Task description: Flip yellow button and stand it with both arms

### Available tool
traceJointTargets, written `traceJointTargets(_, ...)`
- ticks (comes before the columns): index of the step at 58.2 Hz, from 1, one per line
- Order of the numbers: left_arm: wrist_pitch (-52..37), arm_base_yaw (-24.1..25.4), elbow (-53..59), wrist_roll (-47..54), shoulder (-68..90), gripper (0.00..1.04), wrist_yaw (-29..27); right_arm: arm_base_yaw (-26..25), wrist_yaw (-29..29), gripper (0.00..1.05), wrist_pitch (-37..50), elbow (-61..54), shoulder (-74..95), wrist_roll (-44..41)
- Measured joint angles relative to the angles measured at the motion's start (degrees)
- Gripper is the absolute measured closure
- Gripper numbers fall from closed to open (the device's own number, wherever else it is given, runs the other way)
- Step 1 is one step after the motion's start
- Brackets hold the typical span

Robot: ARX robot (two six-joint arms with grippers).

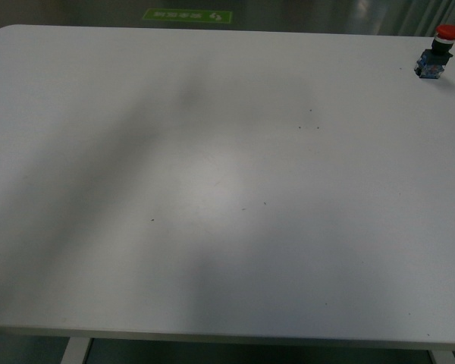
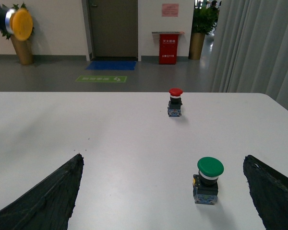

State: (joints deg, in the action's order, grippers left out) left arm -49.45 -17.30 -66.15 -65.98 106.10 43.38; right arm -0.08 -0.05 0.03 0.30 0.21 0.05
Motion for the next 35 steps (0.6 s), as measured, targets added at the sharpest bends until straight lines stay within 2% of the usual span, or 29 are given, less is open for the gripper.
traceJointTargets(11,-14.5,-2.8,-1.0,-12.7,2.2,0.7,-1.6,0.0,0.0,0.07,0.0,0.0,0.0,0.0)
traceJointTargets(20,-20.0,-4.2,-2.0,-17.9,3.9,0.7,-1.7,0.0,0.0,0.07,0.0,0.0,0.0,0.0)
traceJointTargets(26,-19.8,-5.0,-3.2,-19.1,4.7,0.7,-1.6,0.0,0.0,0.07,0.0,0.0,0.0,0.0)
traceJointTargets(35,-14.9,-5.5,-4.8,-18.4,5.0,0.7,-1.4,0.0,0.0,0.07,0.0,0.0,0.0,0.0)
